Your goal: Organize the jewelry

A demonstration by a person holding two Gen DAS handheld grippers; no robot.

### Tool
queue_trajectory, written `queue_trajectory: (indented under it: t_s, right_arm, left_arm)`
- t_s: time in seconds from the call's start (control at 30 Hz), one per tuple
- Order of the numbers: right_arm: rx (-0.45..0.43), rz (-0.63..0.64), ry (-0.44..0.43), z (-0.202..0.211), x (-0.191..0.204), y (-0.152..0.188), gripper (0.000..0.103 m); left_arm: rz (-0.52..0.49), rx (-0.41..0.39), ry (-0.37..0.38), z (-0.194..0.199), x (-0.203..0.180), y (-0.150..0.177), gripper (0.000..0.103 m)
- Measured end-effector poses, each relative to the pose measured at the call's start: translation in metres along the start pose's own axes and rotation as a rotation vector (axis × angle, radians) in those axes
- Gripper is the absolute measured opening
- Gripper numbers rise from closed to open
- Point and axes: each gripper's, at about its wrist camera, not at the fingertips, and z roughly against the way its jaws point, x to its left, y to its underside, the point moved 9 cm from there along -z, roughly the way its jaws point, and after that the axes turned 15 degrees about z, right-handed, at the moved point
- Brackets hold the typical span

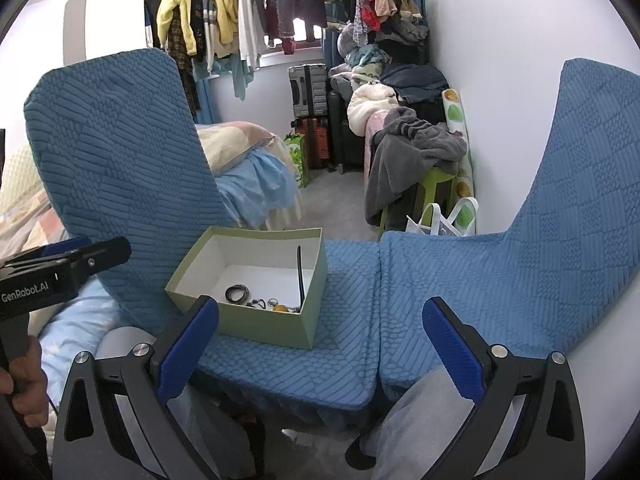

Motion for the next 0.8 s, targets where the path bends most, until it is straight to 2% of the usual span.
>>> queue_trajectory:
  t_s: [0.8]
  right_arm:
    - [-0.001, -0.012, 0.001, 0.0067, -0.0081, -0.0001, 0.102]
  left_arm:
    - [-0.018, 0.02, -0.005, -0.0019, -0.0074, 0.0069, 0.086]
